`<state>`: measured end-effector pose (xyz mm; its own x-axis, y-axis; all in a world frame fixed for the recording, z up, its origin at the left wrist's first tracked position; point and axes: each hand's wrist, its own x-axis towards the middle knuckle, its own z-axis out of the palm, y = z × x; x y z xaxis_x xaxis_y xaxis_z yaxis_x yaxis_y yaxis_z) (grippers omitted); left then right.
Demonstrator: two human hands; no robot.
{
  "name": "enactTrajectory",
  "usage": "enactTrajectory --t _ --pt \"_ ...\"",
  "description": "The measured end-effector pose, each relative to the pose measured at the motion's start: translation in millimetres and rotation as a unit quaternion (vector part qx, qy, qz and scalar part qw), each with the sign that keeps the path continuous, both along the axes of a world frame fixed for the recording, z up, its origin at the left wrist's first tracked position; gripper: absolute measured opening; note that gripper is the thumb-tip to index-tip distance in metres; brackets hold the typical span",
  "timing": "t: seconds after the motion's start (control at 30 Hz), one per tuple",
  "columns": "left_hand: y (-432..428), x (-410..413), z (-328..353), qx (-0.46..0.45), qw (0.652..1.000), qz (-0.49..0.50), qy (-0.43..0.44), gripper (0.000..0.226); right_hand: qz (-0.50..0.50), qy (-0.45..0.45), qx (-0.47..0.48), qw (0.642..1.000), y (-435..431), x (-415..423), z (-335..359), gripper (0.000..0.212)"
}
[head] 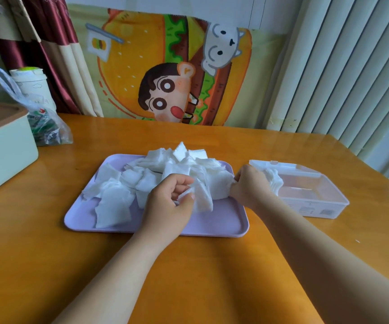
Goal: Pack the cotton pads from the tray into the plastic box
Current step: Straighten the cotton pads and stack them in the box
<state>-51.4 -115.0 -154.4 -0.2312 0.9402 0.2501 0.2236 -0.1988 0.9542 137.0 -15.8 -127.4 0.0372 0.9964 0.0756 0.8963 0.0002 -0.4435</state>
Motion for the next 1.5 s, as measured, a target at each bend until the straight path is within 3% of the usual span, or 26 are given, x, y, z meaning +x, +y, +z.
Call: enactTrajectory --t 0.1,0.23,0.33,0.4,0.47,0.63,0.77,0.87,0.97,1.1,1.23,1.37,1.5 --pt "-1.1 -2.8 1.1 -0.001 1.0 0.01 0.008 0.031 -0.013 0.051 0.084 0.995 -18.1 5.5 12.2 0.005" --pt "-0.9 -4.0 4.0 -0.004 1.0 0.016 0.001 0.035 0.007 0.183 0.158 0.97 -45.0 12.8 29.3 0.005" --pt "-0.5 -2.7 5.2 -0.02 1.0 0.012 -0.006 0.038 0.011 0.363 0.087 0.928 -59.1 15.0 28.5 0.017" --pt "-1.2 -1.5 6.1 -0.027 0.999 0.004 -0.017 0.038 0.029 0.492 -0.007 0.87 -64.4 14.6 19.4 0.037" --pt "-1.9 -0.3 6.8 -0.03 0.999 -0.007 -0.039 0.036 0.047 0.549 -0.064 0.832 -66.4 13.5 5.4 0.053" --pt "-1.1 0.0 6.1 -0.062 0.994 -0.034 -0.079 0.037 0.072 0.565 -0.077 0.818 -69.0 16.5 -14.7 0.039" --pt "1.3 -1.4 4.7 -0.091 0.989 -0.066 -0.097 0.021 0.122 0.554 -0.092 0.818 -70.7 17.3 -16.0 0.019" --pt "3.3 0.4 3.7 -0.104 0.986 -0.079 -0.1 0.011 0.131 0.571 -0.098 0.805 -72.5 18.4 -18.1 0.02" --pt "1.8 3.4 7.1 -0.099 0.984 -0.077 -0.124 0.005 0.095 0.561 -0.046 0.821 -70.8 21.3 -24.6 0.025" --pt "1.1 3.0 10.3 -0.096 0.982 -0.076 -0.142 0.014 0.071 0.521 0.003 0.85 -67.8 23.2 -28.1 0.019" --pt "-0.6 2.5 7.9 -0.087 0.986 -0.101 -0.1 0.021 0.115 0.582 -0.034 0.804 -71.9 23.8 -22.0 0.023" --pt "-1.4 1.8 8.8 -0.09 0.986 -0.123 -0.062 0.017 0.217 0.577 -0.086 0.782 -77.5 19.9 -23.0 0.029" --pt "-3.2 3.9 8.9 -0.081 0.974 -0.172 -0.126 0.031 0.209 0.598 -0.092 0.768 -75.9 17.2 -27.5 0.03"
